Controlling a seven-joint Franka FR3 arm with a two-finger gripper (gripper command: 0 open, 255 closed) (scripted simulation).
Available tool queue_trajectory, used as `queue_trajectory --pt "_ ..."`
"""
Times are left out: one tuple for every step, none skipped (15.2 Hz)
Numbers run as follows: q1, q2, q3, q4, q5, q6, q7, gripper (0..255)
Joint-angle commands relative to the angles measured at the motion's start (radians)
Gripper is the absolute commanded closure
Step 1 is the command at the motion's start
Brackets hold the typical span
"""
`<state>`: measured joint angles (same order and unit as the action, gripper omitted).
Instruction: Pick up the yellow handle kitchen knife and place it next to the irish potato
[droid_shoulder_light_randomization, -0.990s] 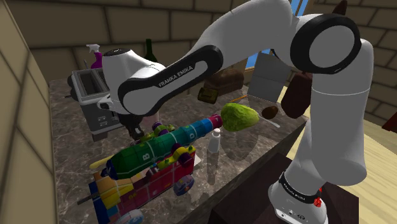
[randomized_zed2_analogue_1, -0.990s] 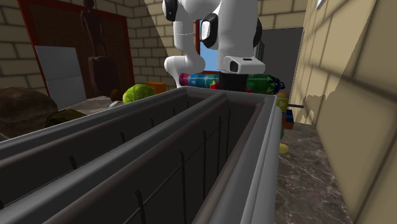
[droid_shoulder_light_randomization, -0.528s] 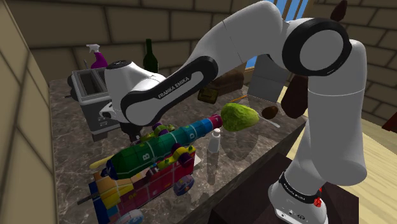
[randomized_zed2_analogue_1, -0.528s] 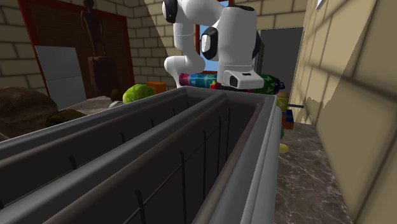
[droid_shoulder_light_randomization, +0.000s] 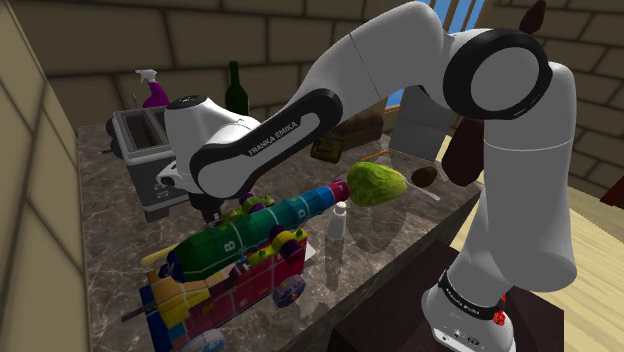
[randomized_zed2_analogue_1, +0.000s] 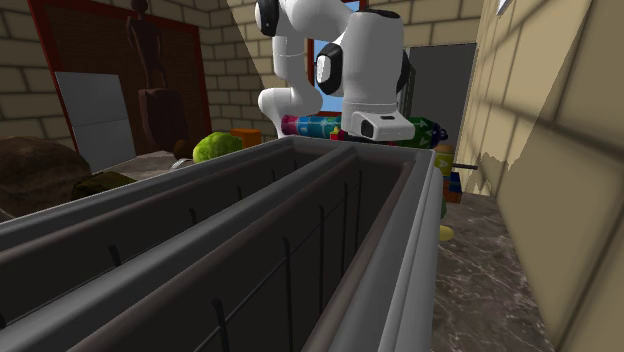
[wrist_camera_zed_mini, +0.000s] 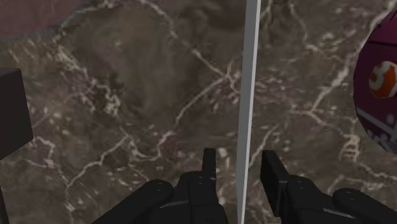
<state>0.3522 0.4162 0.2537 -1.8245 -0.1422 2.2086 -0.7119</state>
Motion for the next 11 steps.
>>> queue_trajectory --pt "0.000 0.000 0.000 0.000 0.000 0.000 0.000 255" --pt "0.000 0.000 0.000 0.000 0.000 0.000 0.000 255" --pt "0.000 0.000 0.000 0.000 0.000 0.000 0.000 255" --pt "0.000 0.000 0.000 0.000 0.000 0.000 0.000 255" --pt "0.000 0.000 0.000 0.000 0.000 0.000 0.000 255" --pt "0.000 0.000 0.000 0.000 0.000 0.000 0.000 255" --pt "0.000 0.000 0.000 0.000 0.000 0.000 0.000 255" --pt "0.000 0.000 0.000 0.000 0.000 0.000 0.000 255" --pt "-0.001 -0.007 0.001 0.004 0.003 -0.011 -0.002 255" --pt "-0.002 -0.014 0.003 0.007 0.005 -0.021 -0.003 255" --pt "-0.002 -0.021 0.004 0.012 0.008 -0.032 -0.005 255"
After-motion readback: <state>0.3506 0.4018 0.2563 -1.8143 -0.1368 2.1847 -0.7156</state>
